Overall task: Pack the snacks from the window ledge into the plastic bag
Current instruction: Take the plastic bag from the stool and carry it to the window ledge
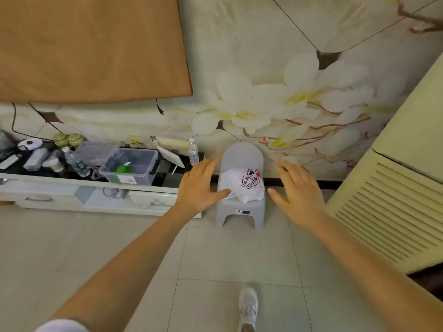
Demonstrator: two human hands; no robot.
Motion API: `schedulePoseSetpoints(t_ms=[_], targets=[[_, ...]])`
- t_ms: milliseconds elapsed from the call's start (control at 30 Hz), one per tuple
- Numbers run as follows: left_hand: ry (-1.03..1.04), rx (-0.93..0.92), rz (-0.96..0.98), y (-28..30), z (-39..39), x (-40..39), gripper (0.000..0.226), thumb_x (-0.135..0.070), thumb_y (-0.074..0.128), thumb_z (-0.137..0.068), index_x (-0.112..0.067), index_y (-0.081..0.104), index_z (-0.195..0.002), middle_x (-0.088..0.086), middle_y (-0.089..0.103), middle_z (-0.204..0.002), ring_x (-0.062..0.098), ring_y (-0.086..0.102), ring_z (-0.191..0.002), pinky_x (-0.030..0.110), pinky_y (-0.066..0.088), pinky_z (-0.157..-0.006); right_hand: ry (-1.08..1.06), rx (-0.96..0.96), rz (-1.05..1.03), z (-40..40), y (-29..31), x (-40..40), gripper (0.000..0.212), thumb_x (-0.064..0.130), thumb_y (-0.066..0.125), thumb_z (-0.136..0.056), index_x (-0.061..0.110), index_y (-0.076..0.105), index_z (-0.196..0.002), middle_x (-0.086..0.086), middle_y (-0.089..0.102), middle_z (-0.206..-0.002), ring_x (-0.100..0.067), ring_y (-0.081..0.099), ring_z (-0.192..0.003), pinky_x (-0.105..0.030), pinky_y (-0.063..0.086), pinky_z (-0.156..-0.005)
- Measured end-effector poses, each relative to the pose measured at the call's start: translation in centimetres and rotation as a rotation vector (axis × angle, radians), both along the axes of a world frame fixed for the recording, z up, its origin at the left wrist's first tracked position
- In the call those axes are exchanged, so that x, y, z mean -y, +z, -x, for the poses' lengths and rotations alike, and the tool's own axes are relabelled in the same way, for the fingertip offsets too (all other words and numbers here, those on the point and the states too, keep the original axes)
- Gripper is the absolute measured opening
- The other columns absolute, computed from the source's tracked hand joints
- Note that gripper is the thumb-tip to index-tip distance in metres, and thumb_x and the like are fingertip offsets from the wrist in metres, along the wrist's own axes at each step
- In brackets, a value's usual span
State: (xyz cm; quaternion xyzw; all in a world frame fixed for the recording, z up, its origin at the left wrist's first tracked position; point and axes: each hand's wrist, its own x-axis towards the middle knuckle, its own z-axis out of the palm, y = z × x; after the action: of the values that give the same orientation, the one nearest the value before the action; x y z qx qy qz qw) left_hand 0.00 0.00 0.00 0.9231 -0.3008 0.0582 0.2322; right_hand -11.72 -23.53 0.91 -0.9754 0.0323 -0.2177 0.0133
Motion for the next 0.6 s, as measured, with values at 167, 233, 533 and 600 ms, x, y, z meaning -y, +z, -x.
schedulePoseSetpoints(t_ms=[167,233,533,600], targets=[[0.037,-0.095,-0.077,-3.6,-8.2,3.6,0.09,-0.054,0.068,-0.077,-0.03,0.021,-0.15,-0.005,0.03,-0.154,0.018,0.025,-0.142,0.046,0.03,-0.111,-0.019,-0.117,-0.09,-8.1,-4.6,4.9,0.056,0.039,0.06,-0.09,0.011,0.048,-0.137,-0.015,0.046,-0.142,-0.036,0.049,-0.122,-0.047,0.043,-0.094],[0.051,-0.14,-0.09,-5.2,-11.7,5.7,0.09,-0.053,0.069,-0.077,-0.029,0.022,-0.15,-0.004,0.029,-0.154,0.018,0.025,-0.142,0.045,0.028,-0.11,-0.01,-0.174,-0.107,-11.7,-6.4,7.0,0.059,0.039,0.061,-0.088,0.011,0.046,-0.138,-0.015,0.046,-0.141,-0.036,0.049,-0.122,-0.047,0.043,-0.095],[0.038,-0.268,-0.163,-15.1,-25.4,13.7,0.09,-0.058,0.068,-0.076,-0.032,0.022,-0.149,-0.006,0.031,-0.153,0.018,0.027,-0.141,0.045,0.029,-0.111,0.009,-0.362,-0.204,-25.7,-14.4,13.3,0.056,0.04,0.06,-0.089,0.012,0.049,-0.137,-0.013,0.049,-0.141,-0.034,0.05,-0.125,-0.047,0.04,-0.101],[0.05,-0.314,-0.17,-18.0,-28.2,15.0,0.09,-0.059,0.067,-0.076,-0.033,0.022,-0.149,-0.006,0.031,-0.153,0.018,0.028,-0.14,0.043,0.029,-0.111,-0.003,-0.46,-0.227,-28.6,-16.8,14.1,0.058,0.045,0.051,-0.092,0.015,0.042,-0.142,-0.011,0.043,-0.146,-0.031,0.043,-0.131,-0.046,0.035,-0.107]])
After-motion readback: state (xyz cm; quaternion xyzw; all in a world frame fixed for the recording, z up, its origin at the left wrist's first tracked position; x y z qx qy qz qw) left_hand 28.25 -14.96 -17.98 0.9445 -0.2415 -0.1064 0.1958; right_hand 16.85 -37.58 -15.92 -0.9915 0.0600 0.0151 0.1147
